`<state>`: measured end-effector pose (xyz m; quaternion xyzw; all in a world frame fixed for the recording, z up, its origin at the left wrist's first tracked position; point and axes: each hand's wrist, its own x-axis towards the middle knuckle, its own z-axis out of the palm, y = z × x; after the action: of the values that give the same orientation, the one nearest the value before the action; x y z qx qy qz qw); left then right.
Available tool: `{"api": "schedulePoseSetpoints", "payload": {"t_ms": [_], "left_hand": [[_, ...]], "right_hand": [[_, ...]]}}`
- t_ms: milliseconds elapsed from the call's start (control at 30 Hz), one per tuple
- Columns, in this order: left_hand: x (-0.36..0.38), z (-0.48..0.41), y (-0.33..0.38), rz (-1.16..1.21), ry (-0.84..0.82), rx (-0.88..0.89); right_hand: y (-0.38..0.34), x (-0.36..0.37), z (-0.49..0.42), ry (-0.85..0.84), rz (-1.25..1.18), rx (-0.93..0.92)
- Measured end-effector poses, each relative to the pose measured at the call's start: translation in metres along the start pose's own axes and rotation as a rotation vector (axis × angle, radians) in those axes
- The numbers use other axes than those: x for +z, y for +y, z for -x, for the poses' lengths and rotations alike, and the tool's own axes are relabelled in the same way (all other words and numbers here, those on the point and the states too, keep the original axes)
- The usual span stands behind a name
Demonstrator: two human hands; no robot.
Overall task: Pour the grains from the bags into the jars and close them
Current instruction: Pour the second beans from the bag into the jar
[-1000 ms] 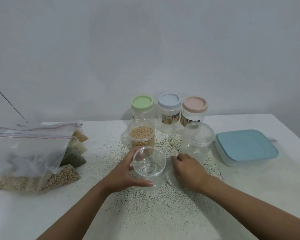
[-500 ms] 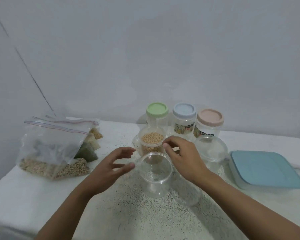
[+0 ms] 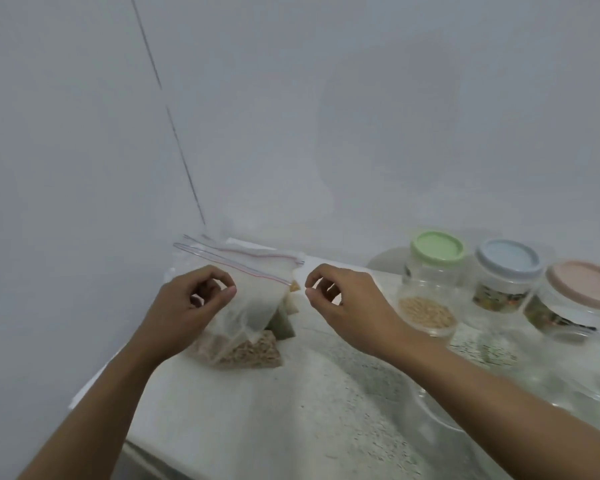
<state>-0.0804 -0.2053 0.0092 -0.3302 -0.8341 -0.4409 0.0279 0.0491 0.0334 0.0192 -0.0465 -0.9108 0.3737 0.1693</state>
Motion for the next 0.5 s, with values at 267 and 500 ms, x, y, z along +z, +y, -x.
{"api": "schedulePoseSetpoints", "payload": {"t_ms": [267,500], "left_hand": [[-0.047,-0.075,-0.079,-0.240,-0.164,0.223],[-0.035,-0.126,-0.109,-0.412,-0.566,0.386]], "right_hand": [[-0.029,0.081,-0.084,-0.107,0.542,0.028],[-0.033,0.102,-0.115,-0.206,0.649,0.275]]}}
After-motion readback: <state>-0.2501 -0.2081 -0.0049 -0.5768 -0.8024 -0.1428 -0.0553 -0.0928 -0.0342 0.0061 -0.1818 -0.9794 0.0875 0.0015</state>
